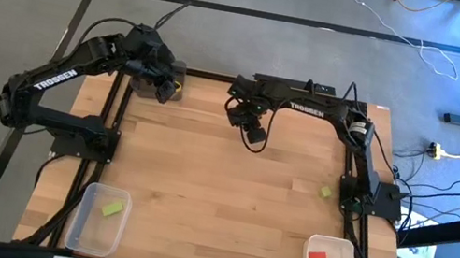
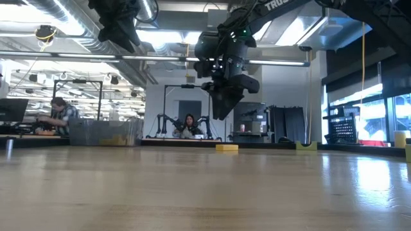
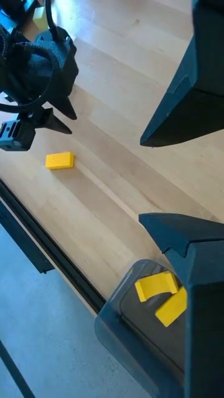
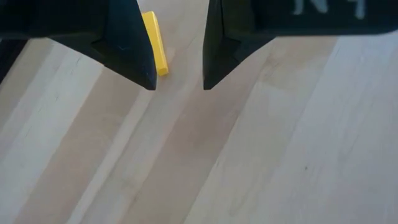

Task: Sort & place blocks by color
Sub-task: Put the yellow block into the black bin

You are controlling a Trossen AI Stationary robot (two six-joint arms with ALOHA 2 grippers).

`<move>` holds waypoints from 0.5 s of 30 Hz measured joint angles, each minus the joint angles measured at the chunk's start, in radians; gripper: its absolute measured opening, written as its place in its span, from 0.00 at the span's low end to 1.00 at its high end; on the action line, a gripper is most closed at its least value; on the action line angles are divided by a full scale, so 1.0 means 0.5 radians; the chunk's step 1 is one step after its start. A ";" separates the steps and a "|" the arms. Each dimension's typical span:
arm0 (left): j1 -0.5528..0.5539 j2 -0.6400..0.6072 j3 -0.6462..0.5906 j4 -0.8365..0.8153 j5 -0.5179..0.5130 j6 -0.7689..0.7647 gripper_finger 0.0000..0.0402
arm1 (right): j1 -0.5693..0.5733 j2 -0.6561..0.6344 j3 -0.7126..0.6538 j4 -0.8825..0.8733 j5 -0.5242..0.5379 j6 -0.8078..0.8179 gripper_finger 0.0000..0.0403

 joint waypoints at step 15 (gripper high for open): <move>0.000 0.000 0.000 0.000 0.000 -0.001 0.43 | -0.103 0.001 -0.007 -0.004 -0.027 -0.021 0.76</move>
